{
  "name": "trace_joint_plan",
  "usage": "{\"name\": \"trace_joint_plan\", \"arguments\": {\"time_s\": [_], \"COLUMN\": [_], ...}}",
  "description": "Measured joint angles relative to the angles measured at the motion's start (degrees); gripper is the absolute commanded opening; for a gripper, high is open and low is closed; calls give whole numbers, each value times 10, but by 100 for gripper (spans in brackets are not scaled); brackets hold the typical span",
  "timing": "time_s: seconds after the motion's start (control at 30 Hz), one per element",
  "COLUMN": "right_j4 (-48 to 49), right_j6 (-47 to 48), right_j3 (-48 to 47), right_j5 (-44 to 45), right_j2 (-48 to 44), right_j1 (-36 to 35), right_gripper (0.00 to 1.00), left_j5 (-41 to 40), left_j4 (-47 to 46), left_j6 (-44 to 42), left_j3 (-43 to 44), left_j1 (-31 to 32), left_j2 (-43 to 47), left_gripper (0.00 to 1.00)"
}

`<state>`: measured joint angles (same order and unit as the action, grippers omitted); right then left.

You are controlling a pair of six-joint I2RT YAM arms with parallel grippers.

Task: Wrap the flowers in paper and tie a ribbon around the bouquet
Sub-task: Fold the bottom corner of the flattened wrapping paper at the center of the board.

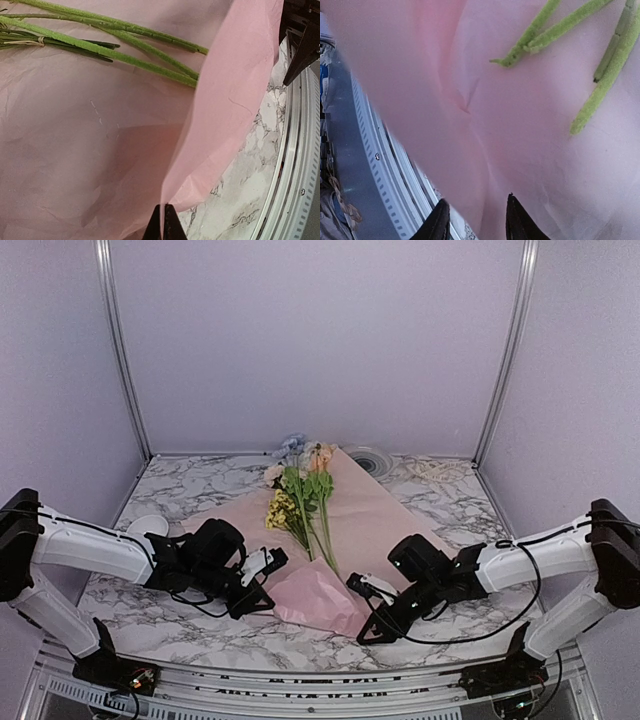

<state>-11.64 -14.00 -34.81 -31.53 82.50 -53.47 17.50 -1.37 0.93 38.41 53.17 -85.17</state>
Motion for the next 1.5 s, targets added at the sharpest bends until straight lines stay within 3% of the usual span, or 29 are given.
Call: {"name": "trace_joint_plan", "arguments": {"time_s": [0.1, 0.13, 0.43, 0.87, 1.03, 1.23, 1.4, 1.5], "right_j4": [18, 23, -43, -214, -240, -263, -261, -234], "right_j6": [-13, -17, -9, 71, 85, 92, 95, 95], "right_j3": [10, 10, -29, -120, -148, -152, -163, -172], "right_j5": [16, 22, 17, -11, 12, 40, 37, 29], "right_j2": [9, 18, 34, 84, 111, 109, 86, 64], "right_j1": [0, 1, 78, 88, 91, 109, 110, 110], "right_gripper": [4, 0, 0, 0, 19, 29, 51, 54], "left_j5": [0, 0, 7, 33, 25, 15, 15, 15], "left_j4": [0, 1, 3, 11, 6, -15, -30, -35], "left_j6": [0, 0, 0, 0, 6, 18, 28, 31], "left_j3": [0, 0, 4, 5, 5, 0, -1, -3], "left_j1": [-1, -1, -1, 2, 1, -4, -5, -9], "left_j2": [0, 0, 1, 13, -15, -44, -57, -57], "left_gripper": [0, 0, 0, 0, 0, 0, 0, 0]}}
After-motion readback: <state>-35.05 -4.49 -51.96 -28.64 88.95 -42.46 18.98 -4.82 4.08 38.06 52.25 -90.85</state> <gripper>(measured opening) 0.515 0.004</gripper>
